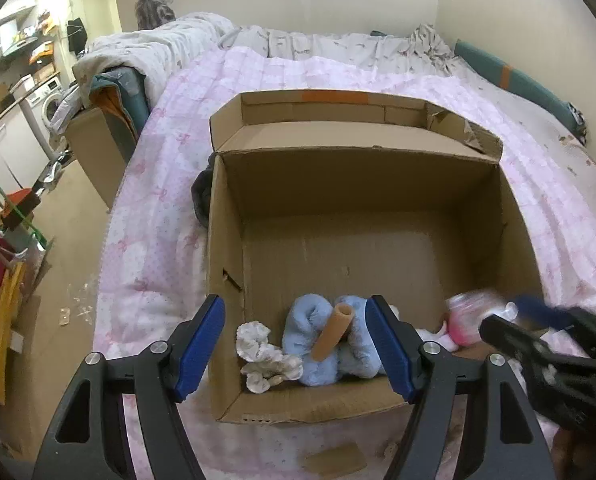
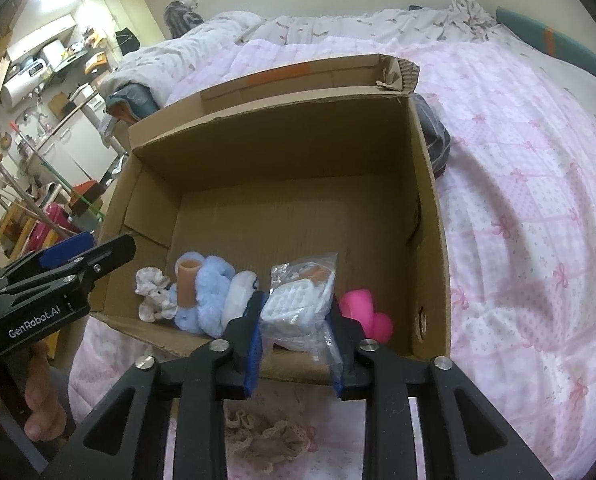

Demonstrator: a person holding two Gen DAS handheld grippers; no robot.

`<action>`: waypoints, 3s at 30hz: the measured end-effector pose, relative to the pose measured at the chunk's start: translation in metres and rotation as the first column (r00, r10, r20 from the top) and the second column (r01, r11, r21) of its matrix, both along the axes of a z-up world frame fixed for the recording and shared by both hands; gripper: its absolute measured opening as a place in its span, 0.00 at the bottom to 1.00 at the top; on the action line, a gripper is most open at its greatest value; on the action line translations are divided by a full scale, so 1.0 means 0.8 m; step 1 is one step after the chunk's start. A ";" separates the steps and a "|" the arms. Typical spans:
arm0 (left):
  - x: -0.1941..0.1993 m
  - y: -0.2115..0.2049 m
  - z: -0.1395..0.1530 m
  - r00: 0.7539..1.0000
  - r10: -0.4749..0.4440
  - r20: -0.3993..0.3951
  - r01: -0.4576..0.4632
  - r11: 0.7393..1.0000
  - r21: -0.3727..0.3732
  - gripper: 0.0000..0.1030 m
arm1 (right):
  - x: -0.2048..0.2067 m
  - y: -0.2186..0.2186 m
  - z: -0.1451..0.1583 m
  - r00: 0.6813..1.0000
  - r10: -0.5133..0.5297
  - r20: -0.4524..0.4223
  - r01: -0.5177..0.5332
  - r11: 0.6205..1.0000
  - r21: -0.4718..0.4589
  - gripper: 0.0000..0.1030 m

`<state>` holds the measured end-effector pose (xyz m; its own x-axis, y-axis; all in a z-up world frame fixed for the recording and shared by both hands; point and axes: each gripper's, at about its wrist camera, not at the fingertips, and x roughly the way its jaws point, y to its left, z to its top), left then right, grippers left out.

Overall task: Organize soft objects
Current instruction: 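Open both tools, releasing the bag and white cloth into the box, then move both open tools back down to the quilt in front of the box, then grasp the beige lace scrunchie with the right tool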

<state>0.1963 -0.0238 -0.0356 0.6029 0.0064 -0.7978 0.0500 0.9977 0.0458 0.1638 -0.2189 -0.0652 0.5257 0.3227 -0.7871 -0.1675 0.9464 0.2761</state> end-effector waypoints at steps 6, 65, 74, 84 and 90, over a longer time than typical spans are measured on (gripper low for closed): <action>-0.002 -0.002 -0.001 1.000 -0.007 0.006 0.007 1.000 0.009 0.68 | -0.004 -0.003 0.014 0.998 -0.018 0.063 0.020 1.000 -0.017 0.84; -0.090 0.083 -0.066 0.932 0.242 -0.270 -0.285 0.949 -0.134 0.68 | -0.056 0.067 -0.095 0.940 0.051 -0.337 -0.094 0.989 -0.111 0.85; -0.085 0.077 -0.078 0.923 0.237 -0.304 -0.285 0.950 -0.126 0.68 | -0.057 0.097 -0.102 0.960 0.094 -0.265 -0.155 0.963 -0.221 0.50; -0.084 0.080 -0.086 0.912 0.244 -0.331 -0.304 0.942 -0.141 0.68 | -0.062 0.089 -0.080 0.962 0.125 -0.242 -0.167 0.973 -0.162 0.15; -0.090 0.060 -0.099 0.912 0.184 -0.367 -0.279 0.934 -0.224 0.68 | -0.086 0.066 -0.018 0.978 0.140 -0.153 -0.154 0.985 -0.084 0.15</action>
